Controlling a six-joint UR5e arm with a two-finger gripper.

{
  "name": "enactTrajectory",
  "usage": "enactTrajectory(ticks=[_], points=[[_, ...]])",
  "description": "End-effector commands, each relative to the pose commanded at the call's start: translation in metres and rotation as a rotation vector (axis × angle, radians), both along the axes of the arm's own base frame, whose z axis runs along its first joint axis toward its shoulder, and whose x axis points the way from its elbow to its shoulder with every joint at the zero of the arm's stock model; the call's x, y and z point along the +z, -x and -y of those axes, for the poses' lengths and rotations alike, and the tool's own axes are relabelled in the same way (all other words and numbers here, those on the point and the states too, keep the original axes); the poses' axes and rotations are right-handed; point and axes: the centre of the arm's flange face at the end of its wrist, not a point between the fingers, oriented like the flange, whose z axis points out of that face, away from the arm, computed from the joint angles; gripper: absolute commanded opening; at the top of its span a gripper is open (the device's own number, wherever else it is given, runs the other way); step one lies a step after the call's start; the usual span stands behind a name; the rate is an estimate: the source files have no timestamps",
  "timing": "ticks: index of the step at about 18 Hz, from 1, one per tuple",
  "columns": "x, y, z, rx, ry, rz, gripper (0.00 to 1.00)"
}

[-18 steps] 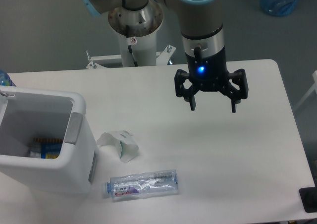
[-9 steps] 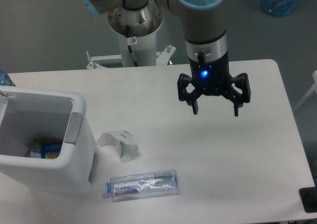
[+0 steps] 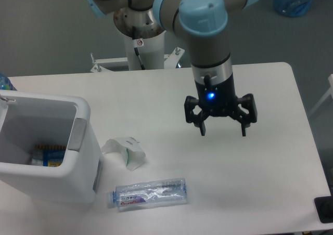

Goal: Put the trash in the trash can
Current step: 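Move the open gripper down toward the crumpled white tissue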

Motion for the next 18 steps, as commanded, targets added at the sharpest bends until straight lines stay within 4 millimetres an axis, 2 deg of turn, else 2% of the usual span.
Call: enactTrajectory(ticks=[3, 6, 7, 9, 12, 14, 16, 18], points=[[-0.037, -0.022, -0.004, -0.235, 0.109, 0.015, 1.0], [-0.073, -0.039, 0.003, -0.459, 0.203, 0.039, 1.0], [-0.079, -0.042, 0.003, -0.506, 0.22, 0.044, 1.0], [-0.084, -0.058, -0.009, -0.58, 0.219, 0.046, 1.0], [-0.105, -0.07, -0.026, -0.682, 0.21, 0.081, 1.0], [-0.114, -0.094, -0.04, -0.77, 0.228, 0.083, 1.0], [-0.118, -0.101, -0.042, -0.803, 0.235, 0.089, 1.0], [-0.133, -0.115, -0.045, -0.842, 0.255, 0.109, 1.0]])
